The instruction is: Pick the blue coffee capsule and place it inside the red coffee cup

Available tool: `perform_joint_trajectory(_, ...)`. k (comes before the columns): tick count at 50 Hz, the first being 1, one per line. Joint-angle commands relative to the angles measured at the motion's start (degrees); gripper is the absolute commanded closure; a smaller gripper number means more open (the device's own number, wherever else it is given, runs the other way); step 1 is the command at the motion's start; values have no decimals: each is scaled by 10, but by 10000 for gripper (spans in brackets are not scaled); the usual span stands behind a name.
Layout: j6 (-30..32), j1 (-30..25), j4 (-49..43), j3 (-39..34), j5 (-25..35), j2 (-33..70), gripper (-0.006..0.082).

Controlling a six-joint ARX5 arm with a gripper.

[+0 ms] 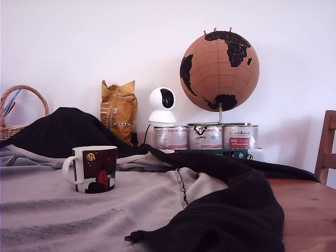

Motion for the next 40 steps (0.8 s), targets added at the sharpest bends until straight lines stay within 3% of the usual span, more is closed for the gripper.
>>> perform_joint_trajectory(1,-56,-2,63,7,40,-8,785)
perform_joint_trajectory(8,-58,-2,68,9,40,-8,785)
perform_joint_trajectory(22,-194,-2,105,10,39,-8,785)
perform_joint_trajectory(31,-223,-3,153,13,80,-8,780)
perform_joint_trajectory(40,-270,-2,70,38,57,21,780)
